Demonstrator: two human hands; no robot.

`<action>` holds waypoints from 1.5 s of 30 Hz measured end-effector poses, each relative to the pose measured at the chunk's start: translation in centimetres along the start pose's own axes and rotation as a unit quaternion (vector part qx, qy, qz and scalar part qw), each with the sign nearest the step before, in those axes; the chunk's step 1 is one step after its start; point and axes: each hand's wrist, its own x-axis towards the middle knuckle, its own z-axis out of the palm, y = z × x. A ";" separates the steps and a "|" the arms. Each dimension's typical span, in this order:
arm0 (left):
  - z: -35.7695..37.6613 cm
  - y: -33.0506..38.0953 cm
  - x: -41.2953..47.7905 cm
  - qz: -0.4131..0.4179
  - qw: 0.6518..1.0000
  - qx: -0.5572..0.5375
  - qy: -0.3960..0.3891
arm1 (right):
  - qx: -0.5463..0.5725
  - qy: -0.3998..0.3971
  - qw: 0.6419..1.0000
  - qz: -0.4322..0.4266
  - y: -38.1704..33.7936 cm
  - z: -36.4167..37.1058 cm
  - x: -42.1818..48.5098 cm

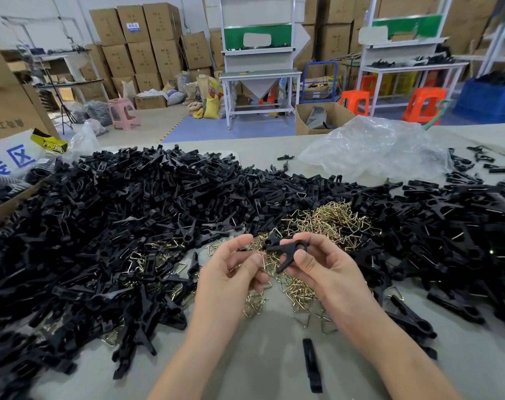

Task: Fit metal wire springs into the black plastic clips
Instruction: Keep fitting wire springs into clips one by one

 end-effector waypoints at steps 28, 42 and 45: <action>0.4 0.7 -0.8 0.001 0.995 0.025 -0.102 | 0.005 -0.048 0.998 0.028 0.2 -0.2 0.3; 0.7 -0.1 -0.8 0.024 0.999 -0.031 -0.035 | 0.078 -0.031 0.993 0.084 0.1 0.3 0.0; 1.1 -0.2 -0.8 0.002 0.996 -0.085 -0.029 | 0.077 -0.031 0.993 0.080 0.2 0.5 -0.1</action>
